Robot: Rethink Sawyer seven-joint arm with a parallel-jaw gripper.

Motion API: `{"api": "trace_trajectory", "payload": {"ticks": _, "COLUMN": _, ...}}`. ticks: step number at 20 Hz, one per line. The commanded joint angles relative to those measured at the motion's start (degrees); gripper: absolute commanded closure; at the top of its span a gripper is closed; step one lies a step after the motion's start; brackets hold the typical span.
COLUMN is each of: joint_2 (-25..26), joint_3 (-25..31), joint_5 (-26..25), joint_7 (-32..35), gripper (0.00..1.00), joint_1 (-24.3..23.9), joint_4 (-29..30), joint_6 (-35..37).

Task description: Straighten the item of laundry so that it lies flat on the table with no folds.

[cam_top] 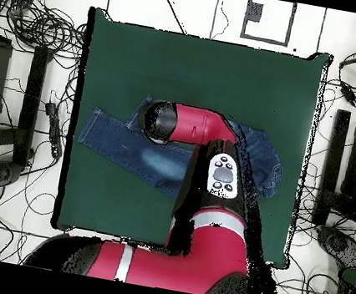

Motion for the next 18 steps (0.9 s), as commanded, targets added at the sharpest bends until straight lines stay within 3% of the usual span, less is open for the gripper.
{"api": "trace_trajectory", "payload": {"ticks": 1, "joint_2": 3.34, "joint_3": -0.54, "joint_5": 3.08, "joint_7": 12.21, "gripper": 1.0, "joint_1": 2.91, "joint_4": -2.7, "joint_6": 0.97}}
{"api": "trace_trajectory", "payload": {"ticks": 10, "joint_2": 8.3, "joint_3": -3.02, "joint_5": 4.23, "joint_7": 15.21, "gripper": 1.0, "joint_1": 4.49, "joint_4": -1.48, "joint_6": -5.88}}
{"api": "trace_trajectory", "payload": {"ticks": 18, "joint_2": 5.53, "joint_3": -4.42, "joint_5": 7.47, "joint_7": 15.02, "gripper": 1.0, "joint_1": 6.64, "joint_4": -2.71, "joint_6": -1.89}}
